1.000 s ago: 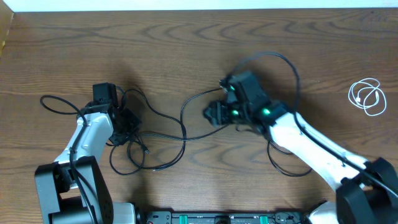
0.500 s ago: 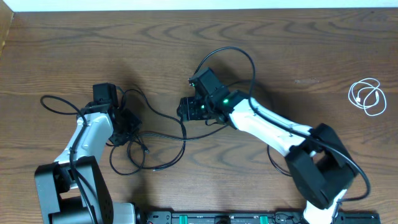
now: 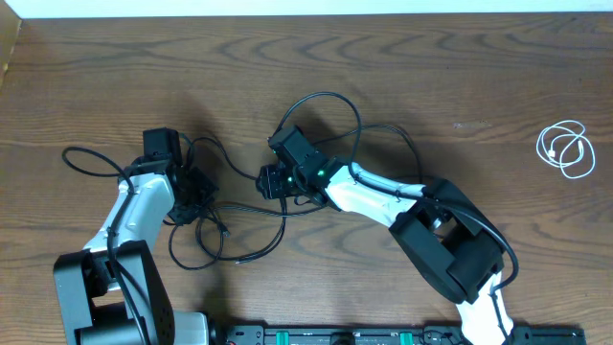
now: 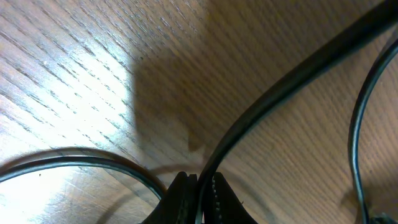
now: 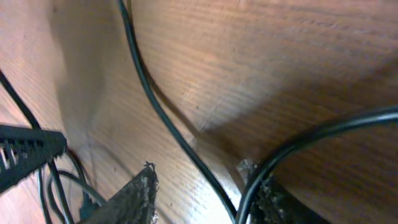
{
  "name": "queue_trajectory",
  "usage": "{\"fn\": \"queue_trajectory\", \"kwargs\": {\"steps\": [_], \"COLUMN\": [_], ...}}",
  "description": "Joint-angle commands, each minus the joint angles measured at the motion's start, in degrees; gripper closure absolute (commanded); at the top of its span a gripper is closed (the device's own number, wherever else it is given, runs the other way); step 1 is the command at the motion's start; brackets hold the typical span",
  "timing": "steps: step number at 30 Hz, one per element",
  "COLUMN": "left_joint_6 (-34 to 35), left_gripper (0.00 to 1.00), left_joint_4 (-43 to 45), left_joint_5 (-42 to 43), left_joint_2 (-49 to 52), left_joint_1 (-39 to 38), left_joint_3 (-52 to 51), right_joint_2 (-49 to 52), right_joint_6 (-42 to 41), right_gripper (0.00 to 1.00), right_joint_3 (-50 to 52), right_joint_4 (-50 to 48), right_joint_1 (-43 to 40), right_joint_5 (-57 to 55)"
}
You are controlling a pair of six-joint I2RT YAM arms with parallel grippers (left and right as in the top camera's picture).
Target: Untangle cables
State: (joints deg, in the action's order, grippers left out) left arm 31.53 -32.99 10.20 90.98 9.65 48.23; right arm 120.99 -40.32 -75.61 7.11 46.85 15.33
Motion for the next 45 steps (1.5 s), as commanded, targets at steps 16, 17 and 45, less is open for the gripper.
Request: {"fn": "queue_trajectory", "kwargs": {"steps": [16,17,45], "left_joint_6": [0.5,0.5,0.5], "left_gripper": [0.83,0.83,0.83], "left_joint_4": [-0.1,-0.1,-0.1], "left_joint_5": [-0.3,-0.3,-0.3], "left_joint_2": [-0.3,-0.3,-0.3], "left_joint_1": [0.2,0.2,0.2], "left_joint_3": [-0.8,-0.8,-0.8], "right_joint_2": [0.9,0.8,-31.1], "right_joint_6": [-6.6,-6.6,13.9], "right_gripper": [0.99,0.99,0.99], "right_joint_3": [-0.2,-0.2,-0.2], "right_joint_4": [-5.8,-7.3,-4.6], "right_joint_1": [-2.1,-2.5,-21.1], "right_joint_5": [1.2,3.9,39.3]}}
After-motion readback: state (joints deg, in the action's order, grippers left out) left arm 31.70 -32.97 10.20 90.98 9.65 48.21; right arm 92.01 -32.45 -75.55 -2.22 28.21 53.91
